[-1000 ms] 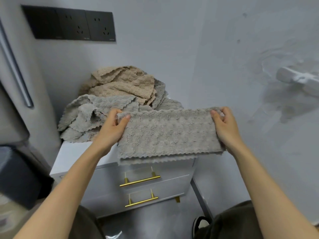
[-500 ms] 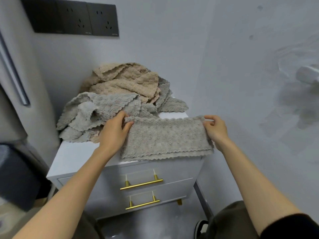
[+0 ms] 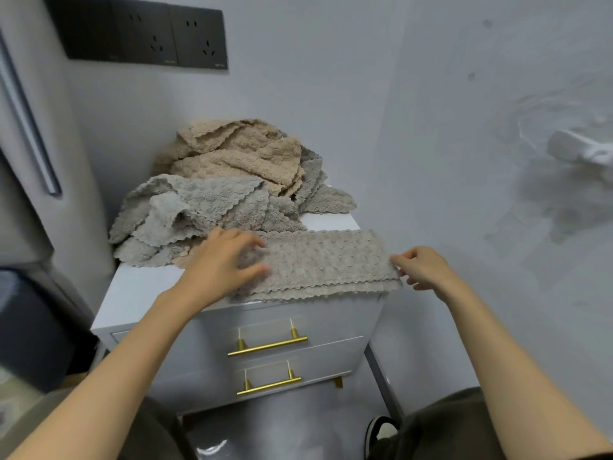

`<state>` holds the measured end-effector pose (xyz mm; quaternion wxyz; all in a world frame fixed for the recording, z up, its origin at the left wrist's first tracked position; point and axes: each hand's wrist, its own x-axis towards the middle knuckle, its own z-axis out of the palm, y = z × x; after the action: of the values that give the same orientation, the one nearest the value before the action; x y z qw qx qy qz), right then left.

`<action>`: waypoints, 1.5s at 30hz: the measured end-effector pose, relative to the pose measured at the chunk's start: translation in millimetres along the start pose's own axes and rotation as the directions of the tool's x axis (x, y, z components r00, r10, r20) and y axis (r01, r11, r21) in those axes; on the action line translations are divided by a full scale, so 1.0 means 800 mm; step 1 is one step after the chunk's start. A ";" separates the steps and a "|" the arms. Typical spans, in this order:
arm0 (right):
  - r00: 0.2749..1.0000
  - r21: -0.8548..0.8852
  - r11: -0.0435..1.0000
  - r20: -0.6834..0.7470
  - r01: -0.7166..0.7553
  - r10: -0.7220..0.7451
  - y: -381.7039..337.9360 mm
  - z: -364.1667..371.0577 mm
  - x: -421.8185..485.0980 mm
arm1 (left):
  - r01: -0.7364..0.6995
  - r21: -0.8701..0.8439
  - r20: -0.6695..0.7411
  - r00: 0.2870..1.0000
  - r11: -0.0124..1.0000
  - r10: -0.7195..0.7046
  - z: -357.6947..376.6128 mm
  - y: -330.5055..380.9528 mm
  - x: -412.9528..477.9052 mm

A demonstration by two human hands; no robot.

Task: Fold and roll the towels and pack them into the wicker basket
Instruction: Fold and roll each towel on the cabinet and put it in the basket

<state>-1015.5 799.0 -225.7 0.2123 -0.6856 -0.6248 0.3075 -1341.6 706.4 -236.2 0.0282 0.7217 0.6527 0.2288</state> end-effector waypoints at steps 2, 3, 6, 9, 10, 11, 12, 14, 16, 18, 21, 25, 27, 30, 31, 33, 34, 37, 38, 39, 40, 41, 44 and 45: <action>0.999 0.019 1.000 0.040 -0.017 0.016 0.003 -0.003 -0.008 | -0.055 -0.027 0.149 0.987 0.998 0.059 0.000 0.000 -0.008; 0.998 0.034 0.999 0.051 -0.021 0.019 0.005 -0.004 -0.010 | -0.078 -0.012 0.183 0.980 0.997 0.079 0.002 -0.002 -0.012; 0.998 0.082 0.996 0.057 -0.025 0.020 0.007 -0.007 -0.013 | -0.086 -0.023 0.182 0.979 0.996 0.089 0.006 -0.009 -0.015; 0.999 0.137 0.990 0.034 -0.013 0.008 0.006 -0.009 -0.018 | -0.099 -0.070 0.156 0.982 0.993 0.109 0.001 -0.008 -0.013; 1.000 0.161 0.987 0.021 -0.003 0.000 0.005 -0.010 -0.019 | -0.113 -0.074 0.155 0.980 0.991 0.124 0.000 -0.007 -0.014; 1.000 0.189 0.982 0.010 0.008 -0.010 0.004 -0.012 -0.021 | -0.133 -0.075 0.152 0.978 0.988 0.143 -0.002 -0.005 -0.014; 1.000 0.221 0.975 0.002 0.020 -0.021 0.002 -0.014 -0.023 | -0.149 -0.072 0.146 0.977 0.986 0.158 -0.002 -0.004 -0.014; 0.999 0.284 0.958 -0.008 0.036 -0.035 -0.001 -0.017 -0.027 | -0.150 -0.063 0.112 0.981 0.987 0.157 -0.004 -0.002 -0.014; 0.999 0.331 0.943 -0.010 0.043 -0.042 -0.004 -0.021 -0.031 | -0.127 -0.066 0.051 0.990 0.990 0.130 -0.007 -0.004 -0.014; 0.999 0.329 0.943 0.002 0.044 -0.047 -0.003 -0.024 -0.035 | -0.114 -0.112 0.009 0.993 0.987 0.116 -0.012 -0.006 -0.015; 0.998 0.288 0.957 0.050 0.032 -0.049 0.002 -0.026 -0.037 | -0.119 -0.161 0.017 0.992 0.980 0.123 -0.016 -0.007 -0.017; 0.991 0.246 0.969 0.123 0.020 -0.052 0.008 -0.023 -0.038 | -0.133 -0.168 0.061 0.988 0.977 0.145 -0.016 -0.006 -0.020; 0.990 0.206 0.978 0.124 0.038 -0.064 0.010 -0.022 -0.039 | -0.140 -0.162 0.117 0.980 0.977 0.160 -0.016 -0.002 -0.020; 0.989 0.133 0.987 0.104 0.090 -0.105 0.011 -0.019 -0.039 | -0.142 -0.195 0.180 0.967 0.970 0.178 -0.013 0.003 -0.022; 0.987 0.092 0.988 0.096 0.120 -0.129 0.012 -0.018 -0.039 | -0.151 -0.196 0.191 0.963 0.969 0.189 -0.011 0.003 -0.023; 0.983 -0.016 0.984 0.057 0.178 -0.177 0.013 -0.015 -0.039 | -0.160 -0.164 0.227 0.954 0.973 0.195 -0.007 0.000 -0.024; 0.981 -0.078 0.978 0.035 0.194 -0.192 0.015 -0.013 -0.038 | -0.153 -0.140 0.240 0.953 0.978 0.183 -0.005 -0.002 -0.024; 0.987 -0.183 0.970 0.018 0.161 -0.160 0.020 -0.007 -0.031 | -0.136 -0.096 0.218 0.964 0.986 0.154 -0.003 -0.002 -0.020; 0.992 -0.167 0.977 0.020 0.130 -0.129 0.021 -0.005 -0.027 | -0.145 -0.096 0.190 0.968 0.985 0.161 -0.002 -0.002 -0.019; 0.996 -0.120 0.989 0.022 0.091 -0.089 0.020 -0.003 -0.024 | -0.156 -0.101 0.155 0.973 0.983 0.171 0.000 -0.001 -0.017; 0.999 -0.054 0.997 0.027 0.048 -0.047 0.019 -0.002 -0.021 | -0.163 -0.110 0.118 0.977 0.980 0.176 0.002 0.001 -0.015; 0.999 0.011 1.000 0.038 0.010 -0.011 0.016 0.000 -0.020 | -0.165 -0.111 0.082 0.981 0.980 0.175 0.004 0.002 -0.012; 0.994 0.120 0.992 0.101 -0.047 0.035 0.003 0.004 -0.019 | -0.156 -0.072 0.029 0.987 0.985 0.159 0.011 0.006 0.002; 0.991 0.160 0.985 0.122 -0.064 0.045 -0.001 0.005 -0.019 | -0.149 -0.060 0.031 0.988 0.987 0.151 0.013 0.006 0.007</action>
<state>-1019.8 783.5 -225.7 0.2219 -0.6632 -0.5900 0.4035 -1332.8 713.8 -242.2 0.0432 0.7714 0.5892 0.2364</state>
